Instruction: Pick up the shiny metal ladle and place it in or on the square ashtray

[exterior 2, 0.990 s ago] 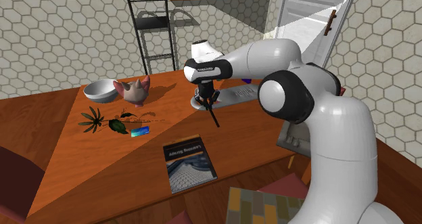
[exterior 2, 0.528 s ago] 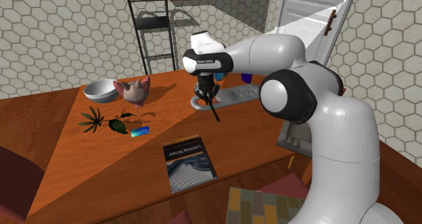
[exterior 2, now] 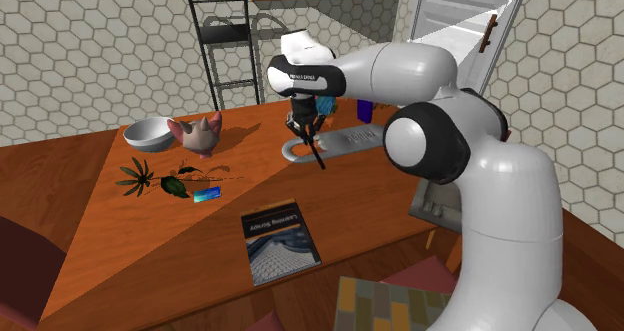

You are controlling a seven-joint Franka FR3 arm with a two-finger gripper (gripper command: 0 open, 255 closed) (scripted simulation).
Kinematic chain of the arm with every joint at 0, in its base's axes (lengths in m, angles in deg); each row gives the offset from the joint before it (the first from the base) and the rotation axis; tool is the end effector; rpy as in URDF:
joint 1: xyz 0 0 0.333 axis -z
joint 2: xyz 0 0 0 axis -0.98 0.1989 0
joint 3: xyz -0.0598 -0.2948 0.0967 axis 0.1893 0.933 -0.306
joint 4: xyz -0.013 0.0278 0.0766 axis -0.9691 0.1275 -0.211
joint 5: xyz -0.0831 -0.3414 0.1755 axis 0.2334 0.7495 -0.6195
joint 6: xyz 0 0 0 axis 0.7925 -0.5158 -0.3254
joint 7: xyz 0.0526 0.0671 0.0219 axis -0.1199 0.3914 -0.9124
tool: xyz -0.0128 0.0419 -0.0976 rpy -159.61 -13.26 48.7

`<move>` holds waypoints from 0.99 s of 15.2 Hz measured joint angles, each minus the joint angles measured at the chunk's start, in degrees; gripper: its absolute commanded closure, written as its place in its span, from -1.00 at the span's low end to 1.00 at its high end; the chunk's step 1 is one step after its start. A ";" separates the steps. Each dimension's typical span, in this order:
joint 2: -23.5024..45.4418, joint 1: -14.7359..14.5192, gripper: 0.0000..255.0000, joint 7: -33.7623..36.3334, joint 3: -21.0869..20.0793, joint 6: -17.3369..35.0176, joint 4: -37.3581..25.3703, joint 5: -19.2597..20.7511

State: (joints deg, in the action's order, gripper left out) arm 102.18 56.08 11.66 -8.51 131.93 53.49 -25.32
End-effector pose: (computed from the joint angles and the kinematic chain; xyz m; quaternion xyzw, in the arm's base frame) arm 0.5535 0.4222 0.4499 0.9662 0.2523 -0.0176 0.0495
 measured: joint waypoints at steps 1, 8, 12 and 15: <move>-1.19 0.62 1.00 -0.39 -0.06 0.25 1.37 -0.33; -13.60 8.23 1.00 -6.78 0.59 6.50 18.74 -4.02; -20.30 12.11 1.00 -11.75 1.91 9.43 27.45 -6.17; -24.89 14.72 1.00 -15.96 3.41 11.40 33.31 -7.57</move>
State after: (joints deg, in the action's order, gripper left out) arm 77.29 70.80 -4.30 -5.10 143.33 86.80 -32.89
